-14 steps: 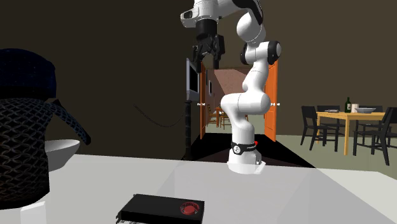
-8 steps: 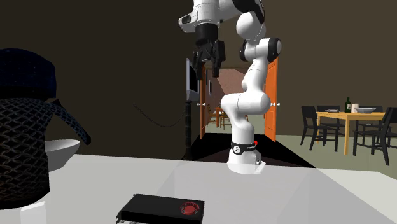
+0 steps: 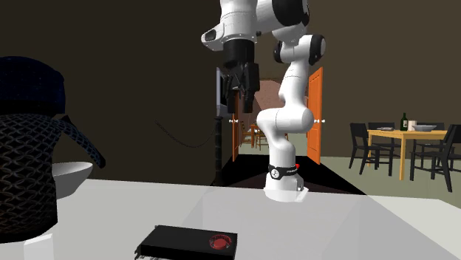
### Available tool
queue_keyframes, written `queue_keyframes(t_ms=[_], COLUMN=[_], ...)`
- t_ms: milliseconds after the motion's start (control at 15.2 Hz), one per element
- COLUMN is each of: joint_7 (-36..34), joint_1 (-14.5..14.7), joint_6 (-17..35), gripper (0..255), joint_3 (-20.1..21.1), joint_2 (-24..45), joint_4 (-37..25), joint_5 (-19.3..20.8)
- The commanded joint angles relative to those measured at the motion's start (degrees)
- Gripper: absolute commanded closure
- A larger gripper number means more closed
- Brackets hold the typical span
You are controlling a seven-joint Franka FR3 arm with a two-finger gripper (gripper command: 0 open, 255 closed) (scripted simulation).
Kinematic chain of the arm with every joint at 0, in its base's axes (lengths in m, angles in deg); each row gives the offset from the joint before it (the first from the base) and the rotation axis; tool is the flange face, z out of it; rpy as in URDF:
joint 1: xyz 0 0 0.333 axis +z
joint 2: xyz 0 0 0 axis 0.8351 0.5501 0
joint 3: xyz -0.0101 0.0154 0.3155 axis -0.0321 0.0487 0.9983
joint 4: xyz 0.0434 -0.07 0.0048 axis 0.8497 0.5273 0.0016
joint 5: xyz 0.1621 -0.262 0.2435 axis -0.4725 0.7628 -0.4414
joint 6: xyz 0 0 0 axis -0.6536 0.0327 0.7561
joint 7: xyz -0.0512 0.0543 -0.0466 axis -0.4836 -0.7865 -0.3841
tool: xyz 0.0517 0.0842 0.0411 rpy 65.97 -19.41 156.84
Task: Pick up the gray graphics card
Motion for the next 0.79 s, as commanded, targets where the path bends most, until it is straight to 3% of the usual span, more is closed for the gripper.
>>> queue_keyframes(t_ms=[0, 330, 726], joint_7=[-4.0, -13.8, -26.4], joint_1=[-0.6, -2.1, -3.1], joint_6=[3.1, 10.3, 16.6], gripper=[0, 0, 0], joint_3=[1.8, 5.7, 8.4], joint_2=[3.7, 14.1, 28.0], joint_4=[-0.8, -4.3, -11.3], joint_5=[0.0, 1.8, 7.4])
